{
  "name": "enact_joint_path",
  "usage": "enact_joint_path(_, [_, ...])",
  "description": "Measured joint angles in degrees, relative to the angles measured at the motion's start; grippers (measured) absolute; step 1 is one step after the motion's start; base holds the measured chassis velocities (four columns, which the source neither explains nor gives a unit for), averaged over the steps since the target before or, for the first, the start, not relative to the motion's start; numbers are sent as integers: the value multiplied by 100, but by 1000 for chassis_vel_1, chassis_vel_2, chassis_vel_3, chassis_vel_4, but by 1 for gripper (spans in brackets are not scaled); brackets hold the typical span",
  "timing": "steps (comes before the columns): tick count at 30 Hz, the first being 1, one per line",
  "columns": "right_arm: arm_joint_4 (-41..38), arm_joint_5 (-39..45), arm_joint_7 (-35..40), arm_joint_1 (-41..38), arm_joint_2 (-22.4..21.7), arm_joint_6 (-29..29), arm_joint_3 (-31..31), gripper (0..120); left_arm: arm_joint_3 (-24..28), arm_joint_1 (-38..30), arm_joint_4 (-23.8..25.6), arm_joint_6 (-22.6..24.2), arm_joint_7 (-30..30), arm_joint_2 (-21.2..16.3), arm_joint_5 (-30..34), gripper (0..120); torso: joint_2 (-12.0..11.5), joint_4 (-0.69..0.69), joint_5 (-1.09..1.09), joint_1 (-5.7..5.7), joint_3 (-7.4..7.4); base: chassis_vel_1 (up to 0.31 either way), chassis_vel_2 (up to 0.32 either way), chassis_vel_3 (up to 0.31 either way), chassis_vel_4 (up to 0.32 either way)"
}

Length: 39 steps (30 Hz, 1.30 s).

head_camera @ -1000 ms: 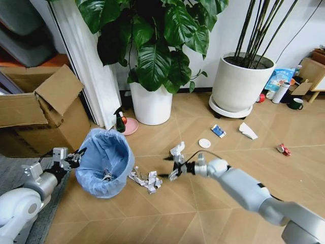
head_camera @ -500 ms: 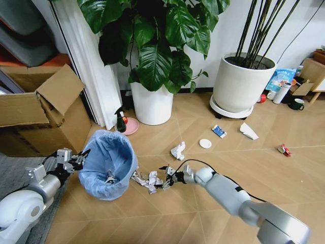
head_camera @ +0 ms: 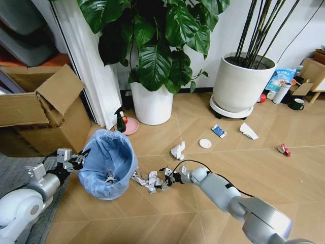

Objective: Pick up the trash bin and place the garbage on the floor into it.

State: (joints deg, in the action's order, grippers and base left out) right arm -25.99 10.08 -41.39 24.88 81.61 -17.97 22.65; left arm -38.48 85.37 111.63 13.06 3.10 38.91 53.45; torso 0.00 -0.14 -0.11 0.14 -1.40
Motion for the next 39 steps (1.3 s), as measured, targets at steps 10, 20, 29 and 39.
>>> enact_joint_path(10, [494, 322, 168, -168, 259, 491, 574, 79, 2, -15, -14, -8, 25, 11, 38, 0, 0, 0, 0, 0, 0, 0, 0, 0, 0])
enact_joint_path(20, [663, 559, 268, -221, 383, 627, 827, 46, 10, -44, -55, -19, 49, 19, 54, 0, 0, -1, 0, 0, 0, 0, 0, 0, 0])
enact_joint_path(29, [662, 886, 289, -205, 382, 745, 937, 10, 17, -36, -69, -28, 66, 32, 67, 0, 0, 0, 1, 0, 0, 0, 0, 0, 0])
enact_joint_path(39, [-23, 1470, 183, -125, 11, 798, 907, 0, 16, -13, -65, -30, 68, 21, 66, 0, 0, 0, 1, 0, -1, 0, 0, 0, 0])
